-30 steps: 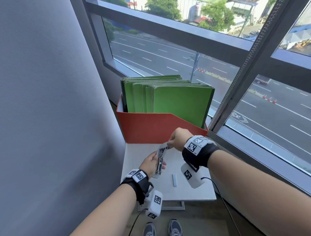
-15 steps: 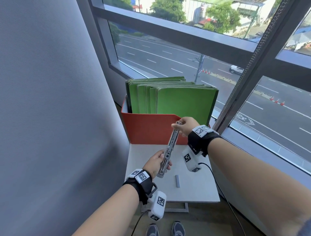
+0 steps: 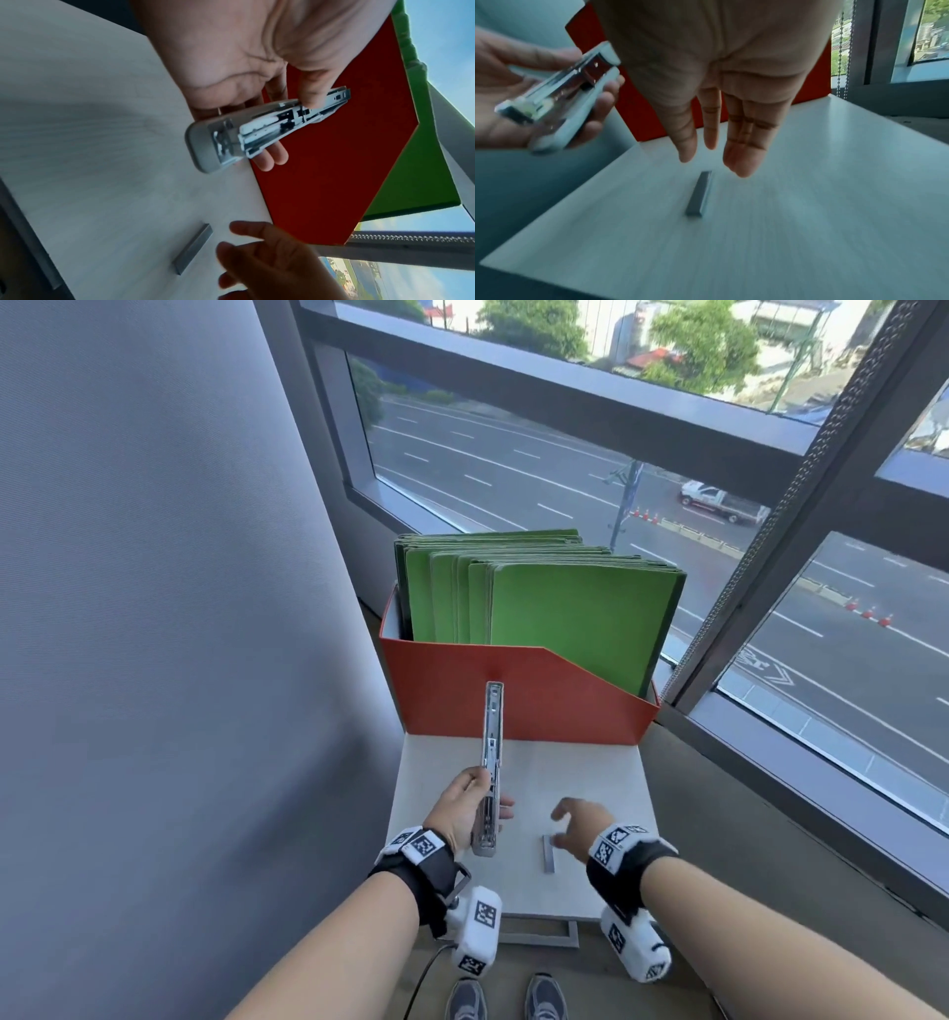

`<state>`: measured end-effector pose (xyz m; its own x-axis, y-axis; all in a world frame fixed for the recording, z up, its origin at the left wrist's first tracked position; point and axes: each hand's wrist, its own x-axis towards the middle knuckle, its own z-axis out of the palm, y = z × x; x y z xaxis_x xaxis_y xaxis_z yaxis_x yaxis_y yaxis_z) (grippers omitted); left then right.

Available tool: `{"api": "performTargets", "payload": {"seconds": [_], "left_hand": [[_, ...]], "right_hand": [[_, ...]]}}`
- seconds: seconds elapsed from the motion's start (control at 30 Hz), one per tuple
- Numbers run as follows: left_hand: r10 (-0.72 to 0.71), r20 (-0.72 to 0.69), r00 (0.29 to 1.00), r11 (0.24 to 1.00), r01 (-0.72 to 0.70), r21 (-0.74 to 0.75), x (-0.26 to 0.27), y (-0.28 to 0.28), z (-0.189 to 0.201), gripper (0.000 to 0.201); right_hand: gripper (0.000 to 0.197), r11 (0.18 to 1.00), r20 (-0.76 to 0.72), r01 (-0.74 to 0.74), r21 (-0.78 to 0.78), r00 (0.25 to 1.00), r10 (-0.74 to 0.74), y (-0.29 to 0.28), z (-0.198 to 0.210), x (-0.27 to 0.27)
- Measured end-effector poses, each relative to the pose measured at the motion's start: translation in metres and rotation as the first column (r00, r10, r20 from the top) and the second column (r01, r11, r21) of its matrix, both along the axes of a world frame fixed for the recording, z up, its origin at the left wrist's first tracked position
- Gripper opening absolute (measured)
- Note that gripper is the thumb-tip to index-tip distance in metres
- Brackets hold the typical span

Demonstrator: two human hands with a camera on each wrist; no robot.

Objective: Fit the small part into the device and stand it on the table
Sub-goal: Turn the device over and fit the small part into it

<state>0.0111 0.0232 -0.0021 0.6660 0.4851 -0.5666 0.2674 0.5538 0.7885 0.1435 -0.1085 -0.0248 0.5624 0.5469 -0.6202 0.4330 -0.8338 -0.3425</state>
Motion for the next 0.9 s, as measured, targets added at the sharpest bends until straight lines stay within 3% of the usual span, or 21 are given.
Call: {"api": "performTargets", "payload": {"seconds": [0.27, 0.43, 0.6, 0.7, 0.77, 0.8, 0.9], "left_hand": [[0.109, -0.005, 0.994, 0.992, -0.109, -0.069, -0.01, 0.007, -0.002, 0.016], [0.128, -0.018, 0.992, 0.988, -0.129, -0.08, -0.013, 0.009, 0.0, 0.016], [0.144, -0.013, 0.99, 0.987, -0.144, -0.07, -0.015, 0.009, 0.002, 0.016], [0.152, -0.008, 0.988, 0.986, -0.152, -0.068, -0.015, 0.008, 0.004, 0.016], [0.157, -0.005, 0.988, 0.986, -0.157, -0.062, -0.015, 0.007, 0.006, 0.016], [0.16, -0.007, 0.987, 0.985, -0.16, -0.058, -0.015, 0.007, 0.007, 0.016], [0.176, -0.007, 0.984, 0.983, -0.176, -0.057, -0.014, 0.005, 0.009, 0.016]], "right_hand": [[0.05, 0.993, 0.071, -0.081, -0.081, 0.994, 0.087, 0.013, -0.028, -0.021], [0.035, 0.984, 0.09, -0.142, -0.105, 0.984, 0.151, 0.021, -0.031, -0.029], [0.032, 0.993, 0.069, -0.094, -0.074, 0.993, 0.099, 0.017, -0.027, -0.031], [0.026, 1.0, 0.01, -0.018, 0.014, 1.0, 0.018, 0.014, -0.013, -0.025], [0.009, 0.987, -0.027, 0.069, 0.144, 0.997, -0.066, 0.02, 0.004, -0.021], [0.005, 0.962, -0.065, 0.136, 0.239, 0.99, -0.124, 0.024, 0.014, -0.02], [0.021, 0.825, -0.251, 0.324, 0.463, 0.941, -0.228, 0.04, 0.046, -0.02]]}}
